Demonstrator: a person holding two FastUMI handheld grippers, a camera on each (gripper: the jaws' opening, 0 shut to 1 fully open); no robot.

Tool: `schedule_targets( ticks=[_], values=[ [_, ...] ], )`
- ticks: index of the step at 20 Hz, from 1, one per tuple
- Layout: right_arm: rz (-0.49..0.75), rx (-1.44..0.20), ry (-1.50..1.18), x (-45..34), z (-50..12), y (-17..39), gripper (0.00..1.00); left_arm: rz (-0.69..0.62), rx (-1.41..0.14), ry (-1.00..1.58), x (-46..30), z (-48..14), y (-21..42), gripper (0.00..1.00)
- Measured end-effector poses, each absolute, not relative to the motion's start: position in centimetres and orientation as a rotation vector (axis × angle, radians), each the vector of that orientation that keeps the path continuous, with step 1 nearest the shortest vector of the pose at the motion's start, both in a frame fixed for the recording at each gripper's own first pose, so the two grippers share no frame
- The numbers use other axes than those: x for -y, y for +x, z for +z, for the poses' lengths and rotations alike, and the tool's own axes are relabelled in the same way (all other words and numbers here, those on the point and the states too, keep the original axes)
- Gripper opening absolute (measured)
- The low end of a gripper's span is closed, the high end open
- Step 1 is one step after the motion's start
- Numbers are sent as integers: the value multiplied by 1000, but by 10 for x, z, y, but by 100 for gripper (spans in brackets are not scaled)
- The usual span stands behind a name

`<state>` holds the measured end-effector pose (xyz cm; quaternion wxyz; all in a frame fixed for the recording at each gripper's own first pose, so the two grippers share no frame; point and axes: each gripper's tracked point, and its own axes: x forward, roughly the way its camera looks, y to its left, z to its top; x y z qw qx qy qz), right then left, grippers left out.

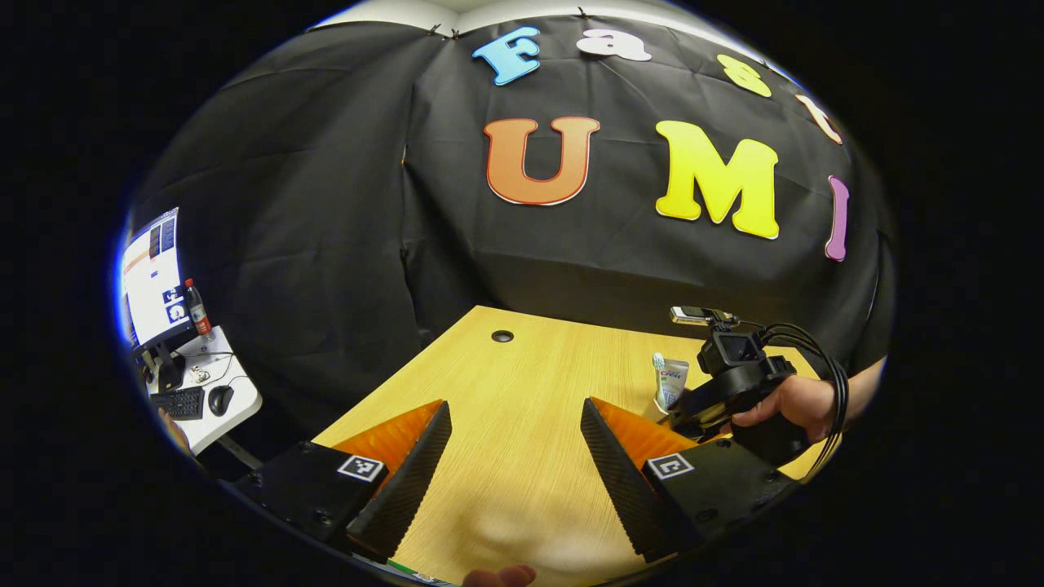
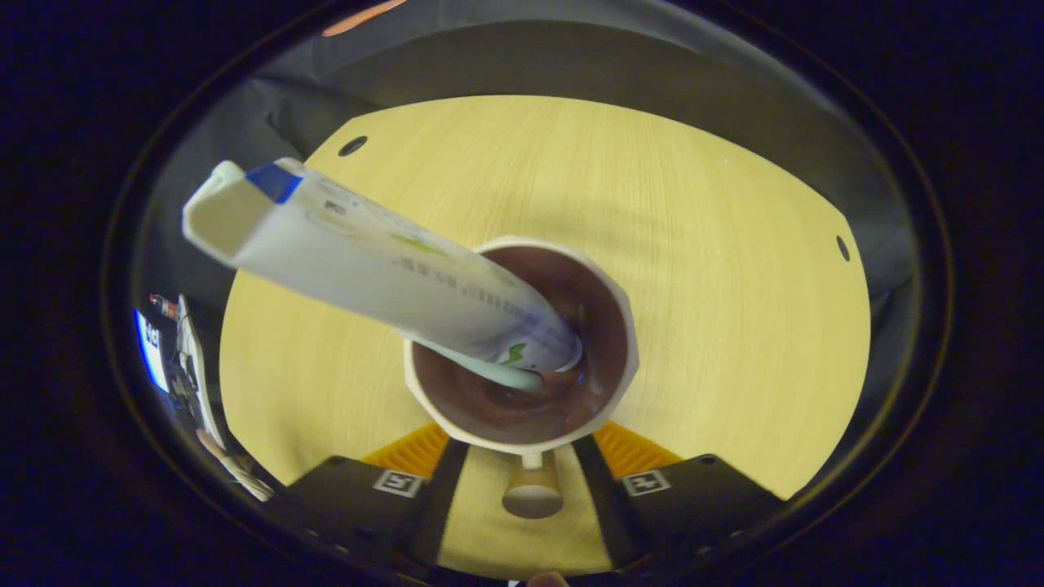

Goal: Put the toothbrush and toothpaste on the desktop into the cup, then pick up the cup and place it on the coaster on the desktop.

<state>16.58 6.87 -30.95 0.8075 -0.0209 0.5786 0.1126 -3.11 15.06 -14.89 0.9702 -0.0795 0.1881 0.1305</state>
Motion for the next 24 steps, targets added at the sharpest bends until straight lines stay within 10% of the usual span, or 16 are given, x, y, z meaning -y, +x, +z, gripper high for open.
schedule_targets(
  ticks=[1, 13, 24],
  values=[
    [237, -1234, -43, -68, -310, 164, 94, 254, -381, -159, -147, -150, -30, 100],
    [134, -1203, 140, -16, -286, 116, 94, 92, -322, -104, -94, -122, -5, 100],
    [85, -727, 143, 69, -122, 119, 96, 14, -187, -98, -53, -40, 32, 100]
  ],
)
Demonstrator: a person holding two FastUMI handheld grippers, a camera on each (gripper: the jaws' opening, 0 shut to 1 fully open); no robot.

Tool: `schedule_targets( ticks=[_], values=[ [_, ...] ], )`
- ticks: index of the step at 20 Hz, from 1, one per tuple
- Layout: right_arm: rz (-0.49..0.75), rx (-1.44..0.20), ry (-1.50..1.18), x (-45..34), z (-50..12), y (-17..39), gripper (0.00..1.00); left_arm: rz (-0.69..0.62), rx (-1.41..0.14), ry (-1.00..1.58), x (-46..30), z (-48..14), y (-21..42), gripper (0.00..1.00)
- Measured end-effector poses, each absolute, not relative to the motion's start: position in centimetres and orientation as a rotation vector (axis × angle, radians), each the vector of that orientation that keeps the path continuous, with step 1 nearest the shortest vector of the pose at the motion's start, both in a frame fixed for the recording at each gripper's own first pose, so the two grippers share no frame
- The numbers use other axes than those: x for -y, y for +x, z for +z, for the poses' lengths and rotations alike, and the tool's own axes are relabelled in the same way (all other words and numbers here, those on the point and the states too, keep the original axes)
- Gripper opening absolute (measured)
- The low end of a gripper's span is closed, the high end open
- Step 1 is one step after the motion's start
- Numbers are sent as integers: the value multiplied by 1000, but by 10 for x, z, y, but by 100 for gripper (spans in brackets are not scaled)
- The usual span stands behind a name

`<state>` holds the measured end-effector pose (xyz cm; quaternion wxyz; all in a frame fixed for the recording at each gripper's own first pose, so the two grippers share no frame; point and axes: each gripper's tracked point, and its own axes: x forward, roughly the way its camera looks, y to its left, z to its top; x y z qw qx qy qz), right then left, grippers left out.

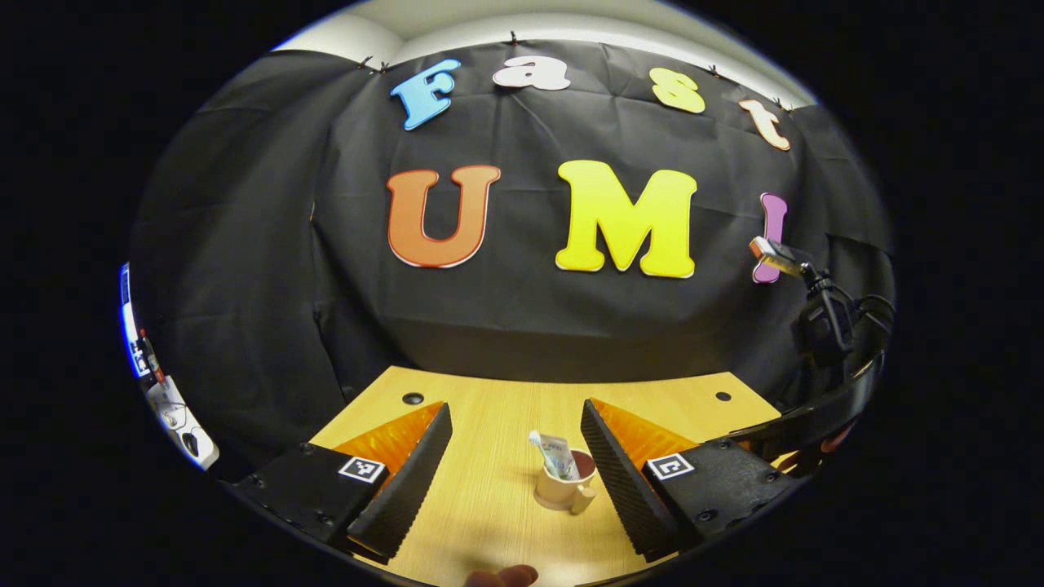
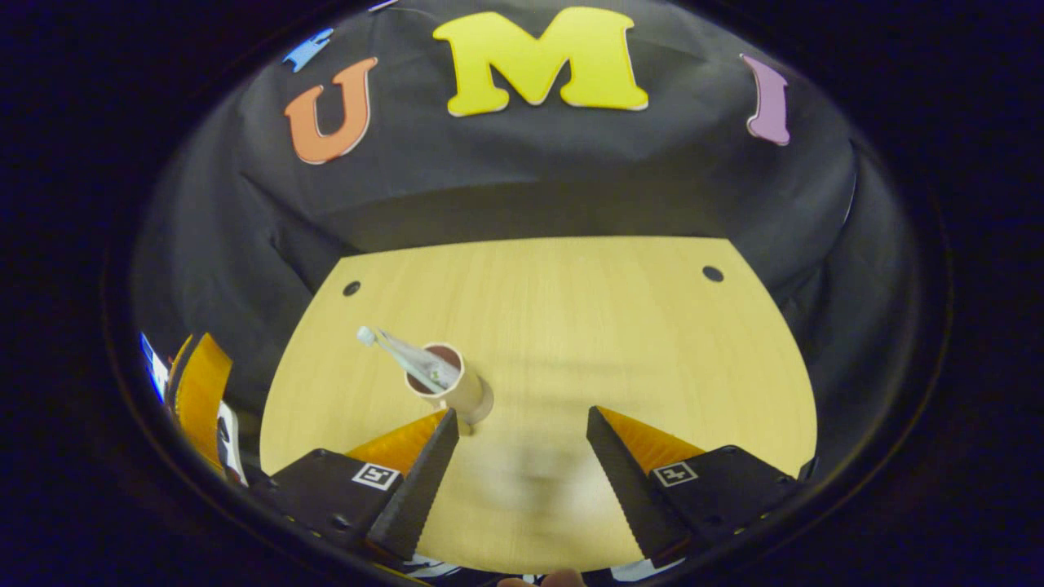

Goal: Put the toothbrush and toothpaste on the desktop into the cup, then pick up the cup and place it on the coaster on the desktop.

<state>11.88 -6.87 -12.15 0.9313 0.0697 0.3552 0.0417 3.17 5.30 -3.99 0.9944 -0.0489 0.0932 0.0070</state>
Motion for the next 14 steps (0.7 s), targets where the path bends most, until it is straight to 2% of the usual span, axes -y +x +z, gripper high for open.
schedule_targets(
  ticks=[2, 4, 7, 10, 11, 12, 13, 14],
  values=[
    [85, -616, 131, 76, -90, 121, 94, 5, -164, -98, -46, -21, 37, 100],
    [82, -502, 126, 86, -52, 117, 99, -4, -147, -118, -39, -1, 40, 100],
    [50, -327, 115, 105, -5, 112, 94, 0, -112, -132, -33, 28, 38, 100],
    [24, -182, 134, 118, 24, 103, 96, 7, -82, -126, -30, 43, 35, 100],
    [17, -150, 133, 124, 28, 98, 96, 10, -77, -123, -29, 43, 33, 100],
    [15, -128, 128, 127, 32, 94, 96, 9, -74, -125, -28, 45, 30, 94],
    [17, -117, 118, 129, 35, 92, 96, 9, -71, -125, -26, 46, 28, 100],
    [19, -109, 107, 130, 36, 90, 96, 9, -63, -118, -24, 48, 26, 100]
  ],
)
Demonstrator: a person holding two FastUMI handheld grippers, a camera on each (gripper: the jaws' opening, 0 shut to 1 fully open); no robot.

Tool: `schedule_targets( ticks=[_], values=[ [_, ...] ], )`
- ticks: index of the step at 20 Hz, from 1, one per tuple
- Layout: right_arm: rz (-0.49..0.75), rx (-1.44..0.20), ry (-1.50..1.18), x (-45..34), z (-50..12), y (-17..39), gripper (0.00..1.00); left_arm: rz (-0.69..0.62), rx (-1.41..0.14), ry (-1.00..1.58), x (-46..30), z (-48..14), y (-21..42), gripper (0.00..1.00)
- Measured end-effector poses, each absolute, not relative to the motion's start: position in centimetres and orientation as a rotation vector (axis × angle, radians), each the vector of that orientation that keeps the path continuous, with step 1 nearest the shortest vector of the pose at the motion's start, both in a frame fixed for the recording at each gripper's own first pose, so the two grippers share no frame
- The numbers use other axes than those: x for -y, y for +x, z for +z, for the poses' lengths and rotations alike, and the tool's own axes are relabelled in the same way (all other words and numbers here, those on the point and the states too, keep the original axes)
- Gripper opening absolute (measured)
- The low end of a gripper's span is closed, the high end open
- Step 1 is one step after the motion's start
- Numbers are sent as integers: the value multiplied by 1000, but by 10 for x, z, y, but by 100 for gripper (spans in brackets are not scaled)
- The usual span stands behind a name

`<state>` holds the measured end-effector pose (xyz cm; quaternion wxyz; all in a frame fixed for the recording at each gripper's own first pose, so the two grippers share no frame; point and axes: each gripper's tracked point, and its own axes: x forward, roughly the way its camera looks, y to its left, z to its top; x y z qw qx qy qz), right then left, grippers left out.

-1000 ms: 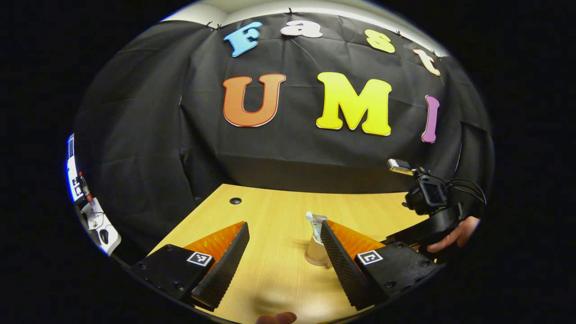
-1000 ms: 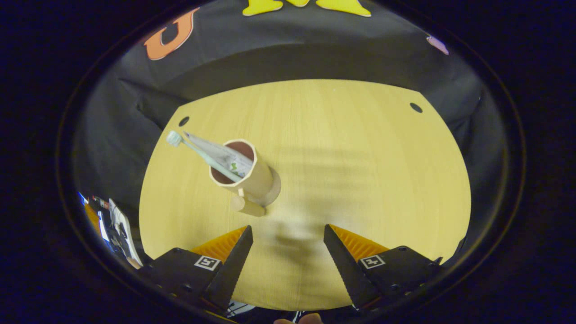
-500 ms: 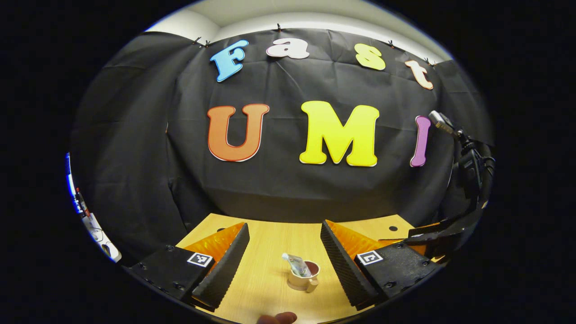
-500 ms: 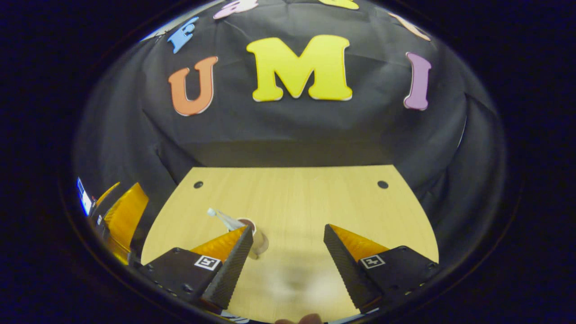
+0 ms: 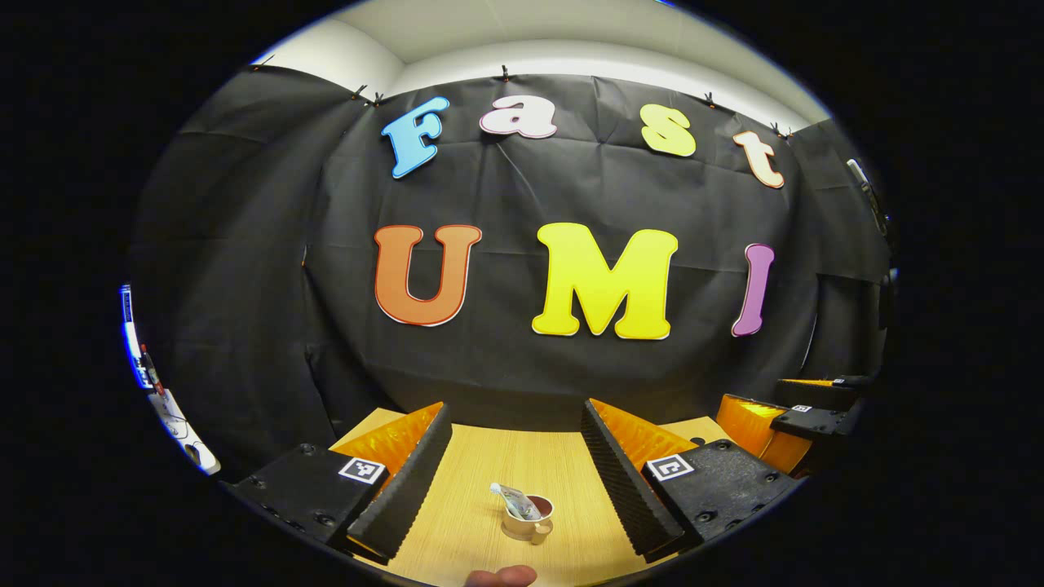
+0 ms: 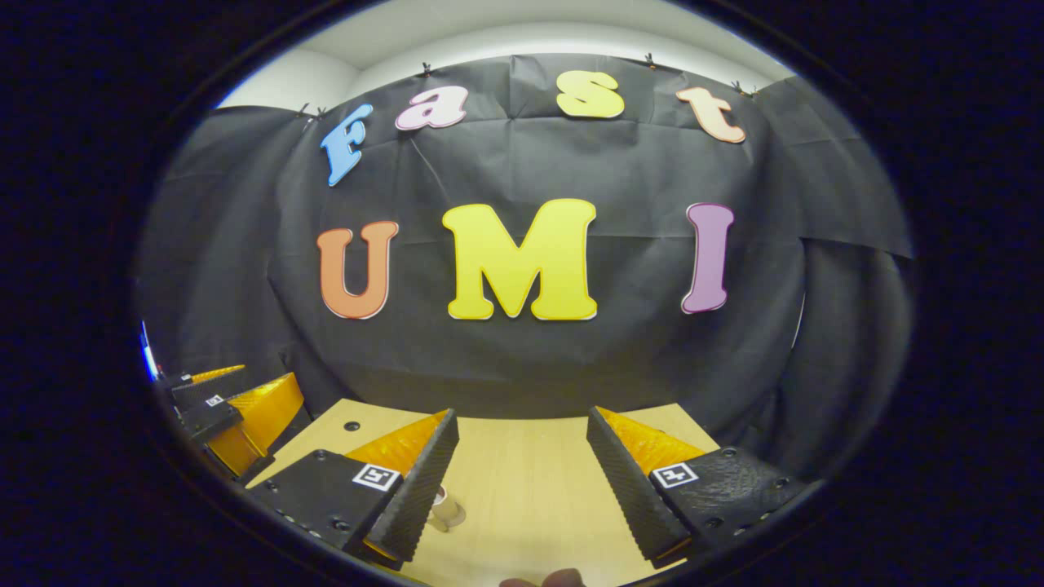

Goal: Put the toothbrush and toothpaste on the desktop into the cup, then pick up the cup and place it on the coaster on the desktop.

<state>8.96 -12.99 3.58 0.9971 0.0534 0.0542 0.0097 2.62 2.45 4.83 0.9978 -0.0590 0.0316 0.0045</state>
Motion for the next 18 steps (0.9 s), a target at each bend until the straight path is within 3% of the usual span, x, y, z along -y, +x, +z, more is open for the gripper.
schedule_targets(
  ticks=[18],
  values=[
    [50, -65, 105, 132, 33, 89, 96, 69, -70, -112, -32, 47, 7, 100]
  ],
)
